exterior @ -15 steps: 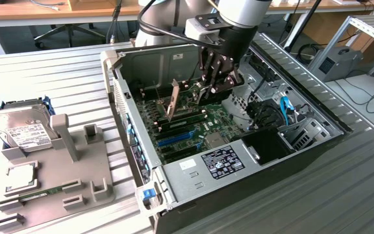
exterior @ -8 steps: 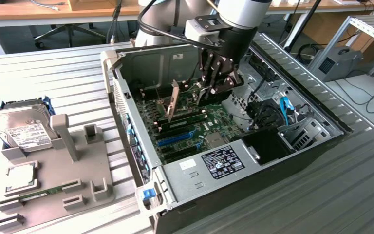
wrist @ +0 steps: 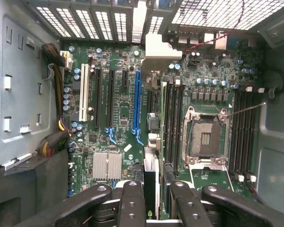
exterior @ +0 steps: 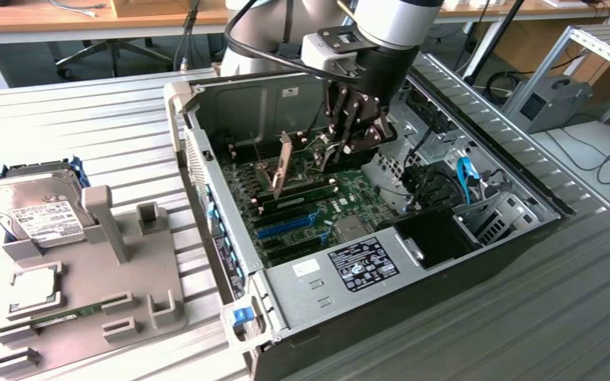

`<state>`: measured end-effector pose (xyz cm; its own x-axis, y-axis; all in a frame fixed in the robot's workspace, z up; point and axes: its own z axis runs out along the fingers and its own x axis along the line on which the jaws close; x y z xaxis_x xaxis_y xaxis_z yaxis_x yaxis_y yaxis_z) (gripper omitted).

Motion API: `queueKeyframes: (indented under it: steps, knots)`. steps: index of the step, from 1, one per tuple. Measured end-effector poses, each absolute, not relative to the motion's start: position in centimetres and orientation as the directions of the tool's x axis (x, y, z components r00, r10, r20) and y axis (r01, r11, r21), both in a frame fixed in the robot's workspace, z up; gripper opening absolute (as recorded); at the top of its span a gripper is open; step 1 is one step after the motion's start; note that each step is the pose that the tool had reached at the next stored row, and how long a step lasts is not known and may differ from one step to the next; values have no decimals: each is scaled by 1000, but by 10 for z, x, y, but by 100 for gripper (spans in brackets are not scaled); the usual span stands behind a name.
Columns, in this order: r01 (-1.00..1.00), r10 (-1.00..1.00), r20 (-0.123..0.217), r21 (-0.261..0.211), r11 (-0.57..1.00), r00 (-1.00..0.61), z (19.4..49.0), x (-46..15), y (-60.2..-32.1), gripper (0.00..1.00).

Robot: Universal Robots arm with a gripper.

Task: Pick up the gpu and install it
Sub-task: 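Insert the gpu into the slot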

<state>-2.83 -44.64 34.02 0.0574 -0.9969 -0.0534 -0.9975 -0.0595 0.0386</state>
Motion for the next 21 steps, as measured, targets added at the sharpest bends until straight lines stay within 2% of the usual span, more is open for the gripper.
queueKeyframes:
  steps: [21]
  knots:
    - [-997,-997,-54,39,-60,57,329,-33,-446,26]
